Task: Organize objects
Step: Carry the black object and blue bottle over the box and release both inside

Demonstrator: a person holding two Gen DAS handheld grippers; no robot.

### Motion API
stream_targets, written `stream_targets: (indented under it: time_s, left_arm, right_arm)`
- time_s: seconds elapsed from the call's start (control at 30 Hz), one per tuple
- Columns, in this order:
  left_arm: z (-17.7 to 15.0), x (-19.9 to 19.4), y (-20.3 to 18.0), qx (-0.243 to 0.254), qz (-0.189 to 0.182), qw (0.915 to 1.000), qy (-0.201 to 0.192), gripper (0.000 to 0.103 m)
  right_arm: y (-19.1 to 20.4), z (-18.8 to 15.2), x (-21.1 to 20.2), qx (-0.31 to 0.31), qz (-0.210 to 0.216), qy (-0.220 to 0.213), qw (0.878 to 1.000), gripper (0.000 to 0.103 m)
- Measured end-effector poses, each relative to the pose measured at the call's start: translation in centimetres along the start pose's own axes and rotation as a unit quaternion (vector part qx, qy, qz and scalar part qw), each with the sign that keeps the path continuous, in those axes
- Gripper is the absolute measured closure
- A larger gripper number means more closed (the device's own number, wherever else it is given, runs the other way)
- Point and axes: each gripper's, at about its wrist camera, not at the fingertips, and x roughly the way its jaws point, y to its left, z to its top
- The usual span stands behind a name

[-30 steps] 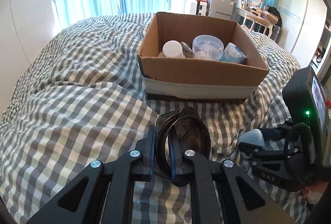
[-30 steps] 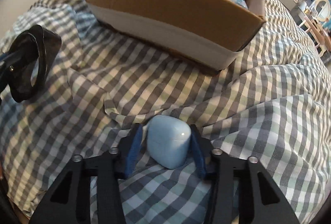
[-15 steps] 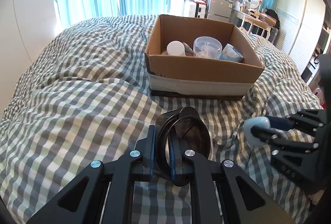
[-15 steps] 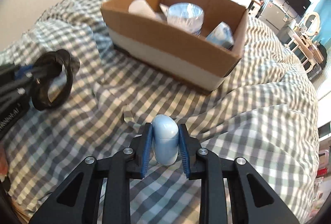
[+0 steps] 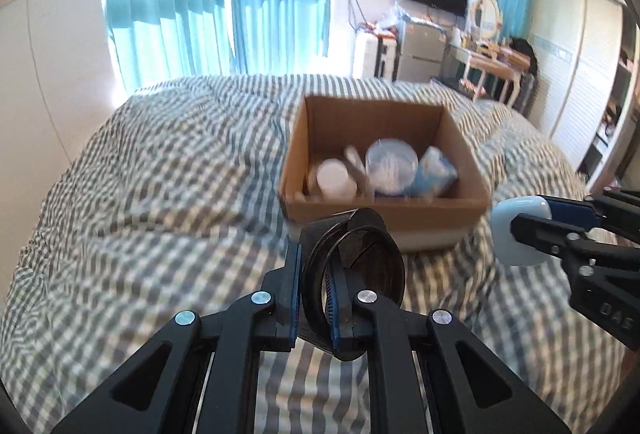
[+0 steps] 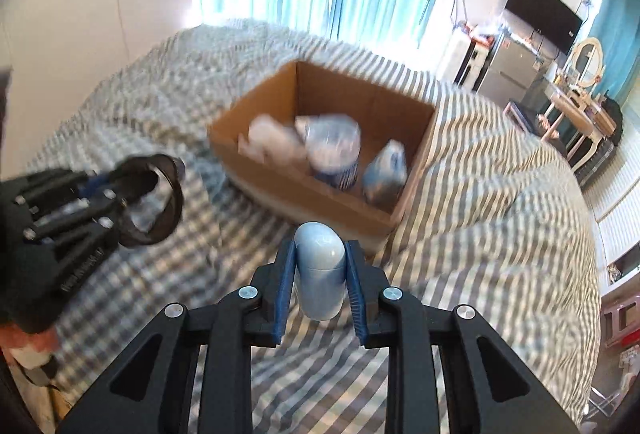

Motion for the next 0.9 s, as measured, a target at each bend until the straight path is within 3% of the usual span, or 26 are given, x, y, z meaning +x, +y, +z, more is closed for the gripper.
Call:
stream_targets:
  time_s: [0.23,0.43,0.7,0.9]
  left_arm:
    - [5.0,1.2,-0.2,-0.004,-0.012,0.9998,-0.016,0.092]
    - [8.6,3.6,-0.5,0.009,-0.012,0.9995,-0.028,0.092]
    - [12.1,9.6,-1.5,0.049,-0.038,0.998,-0.015,0.092]
    - [12.5,14.3,-2.7,0.067,-0.059,0.996,0.013,0.092]
  right_arm:
    - [-1.4,5.3,-1.1,0.012,0.003,-0.047,0.999,0.078]
    - [-3.2,8.7,0.4,0.029,0.014,-0.065,0.997,0.078]
    - [-6.3,11.9,7.0,0.056,0.02,-0.051,0.997,0.079]
    - [-7.9,12.5,12.7,0.068,0.028,-0.029,0.997,0.079]
